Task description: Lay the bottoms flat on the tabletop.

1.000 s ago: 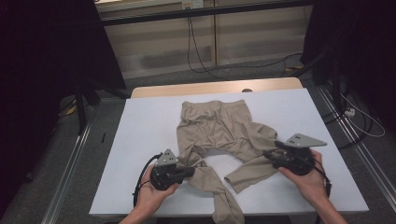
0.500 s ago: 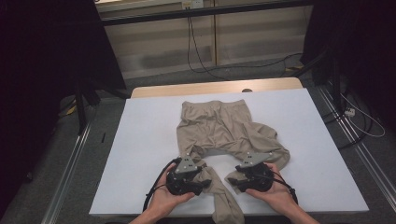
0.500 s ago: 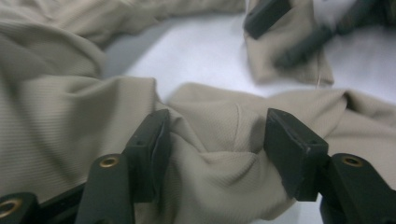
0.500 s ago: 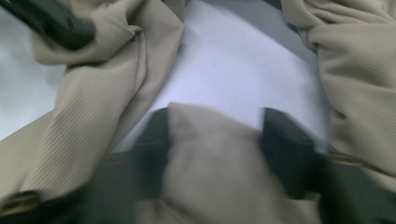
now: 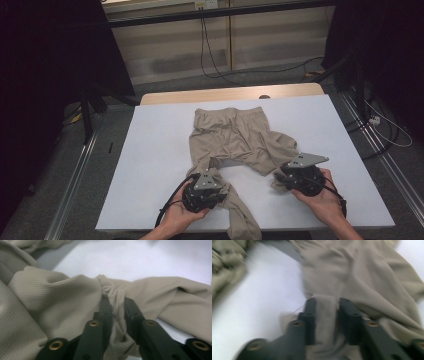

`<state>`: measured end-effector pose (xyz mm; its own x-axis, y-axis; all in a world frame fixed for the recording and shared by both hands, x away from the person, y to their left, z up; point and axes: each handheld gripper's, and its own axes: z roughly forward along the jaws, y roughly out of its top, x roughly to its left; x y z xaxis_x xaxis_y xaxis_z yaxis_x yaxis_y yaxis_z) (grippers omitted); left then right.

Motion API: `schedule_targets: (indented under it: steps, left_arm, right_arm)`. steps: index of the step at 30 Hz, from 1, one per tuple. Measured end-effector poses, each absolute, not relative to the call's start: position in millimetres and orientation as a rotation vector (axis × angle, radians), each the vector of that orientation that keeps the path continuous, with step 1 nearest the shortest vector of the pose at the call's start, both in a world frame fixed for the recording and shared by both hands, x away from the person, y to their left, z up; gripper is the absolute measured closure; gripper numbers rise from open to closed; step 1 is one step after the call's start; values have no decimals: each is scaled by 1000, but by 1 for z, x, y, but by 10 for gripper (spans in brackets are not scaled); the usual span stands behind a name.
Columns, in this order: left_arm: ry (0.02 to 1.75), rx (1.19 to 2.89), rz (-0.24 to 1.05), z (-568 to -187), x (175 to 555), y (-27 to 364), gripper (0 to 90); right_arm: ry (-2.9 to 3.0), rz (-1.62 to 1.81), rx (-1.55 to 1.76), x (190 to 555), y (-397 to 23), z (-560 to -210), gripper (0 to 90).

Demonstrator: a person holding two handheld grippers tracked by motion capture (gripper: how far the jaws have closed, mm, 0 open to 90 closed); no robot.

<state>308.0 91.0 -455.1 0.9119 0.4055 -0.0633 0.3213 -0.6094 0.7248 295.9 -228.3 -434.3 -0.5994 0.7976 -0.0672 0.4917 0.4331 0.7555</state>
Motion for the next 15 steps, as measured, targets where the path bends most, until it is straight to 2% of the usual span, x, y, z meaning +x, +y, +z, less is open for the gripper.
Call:
schedule_targets:
  steps: [2, 10, 12, 15]
  left_arm:
    - [501, 2273, 97, -454, 304, 92, 814]
    - [448, 2231, -120, -444, 284, 103, 807]
    - [473, 2193, -119, -439, 286, 108, 762]
    - [514, 2121, -35, -432, 297, 119, 638]
  right_arm:
    - [2278, 1022, 1080, 293, -218, -433, 520]
    - [2400, 1109, 967, 277, -172, -438, 474]
    - [2463, 1133, 915, 275, -159, -442, 466]
    - [2531, 1197, 857, 273, -138, -448, 443]
